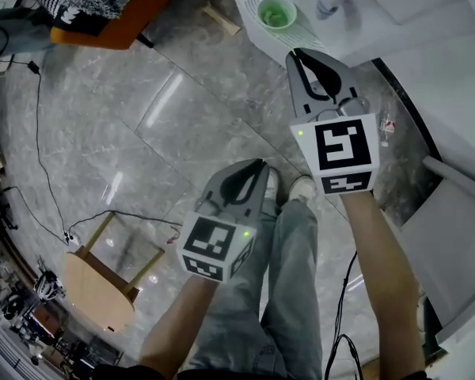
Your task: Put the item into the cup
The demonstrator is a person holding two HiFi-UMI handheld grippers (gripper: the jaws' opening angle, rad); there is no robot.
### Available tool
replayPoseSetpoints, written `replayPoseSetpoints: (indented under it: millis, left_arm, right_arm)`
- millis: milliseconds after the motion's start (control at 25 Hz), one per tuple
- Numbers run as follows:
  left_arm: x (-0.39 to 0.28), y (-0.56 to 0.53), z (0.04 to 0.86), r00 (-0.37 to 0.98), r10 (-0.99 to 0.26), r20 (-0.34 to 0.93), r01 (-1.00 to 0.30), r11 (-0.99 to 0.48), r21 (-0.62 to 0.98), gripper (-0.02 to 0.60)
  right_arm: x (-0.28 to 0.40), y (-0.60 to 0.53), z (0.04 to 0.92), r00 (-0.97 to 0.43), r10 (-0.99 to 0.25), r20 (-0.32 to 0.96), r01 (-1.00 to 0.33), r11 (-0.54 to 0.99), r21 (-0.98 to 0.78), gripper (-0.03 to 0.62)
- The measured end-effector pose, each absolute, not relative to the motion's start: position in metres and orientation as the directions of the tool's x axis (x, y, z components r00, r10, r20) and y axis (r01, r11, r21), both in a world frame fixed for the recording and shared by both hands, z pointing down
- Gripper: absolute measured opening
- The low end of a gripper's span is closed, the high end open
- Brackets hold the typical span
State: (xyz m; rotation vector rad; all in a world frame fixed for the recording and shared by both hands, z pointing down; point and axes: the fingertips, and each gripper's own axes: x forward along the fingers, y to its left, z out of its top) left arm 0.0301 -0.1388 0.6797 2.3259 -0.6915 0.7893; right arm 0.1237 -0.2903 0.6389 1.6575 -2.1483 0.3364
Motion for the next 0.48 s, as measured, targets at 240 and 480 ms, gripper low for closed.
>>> replayPoseSetpoints:
  millis: [240,480]
  left_arm:
    - [0.037,-0.147,0.650,0.692,-0.326,0.644,-0.631,-0.706,0.321,0.014]
    - [0.038,-0.143,0.630,0.692,-0.361,0.626,-0.648,-0.692,0.318,0.014]
  right_arm:
    - [0.104,-0.247,0.611,-0.270,-0.850,0.453,-0.919,0.368,0.142,0.011]
    - [0.088,-0.190,0.591,-0.328,-0.827,0.456,-0.911,0.405,0.080,0.011]
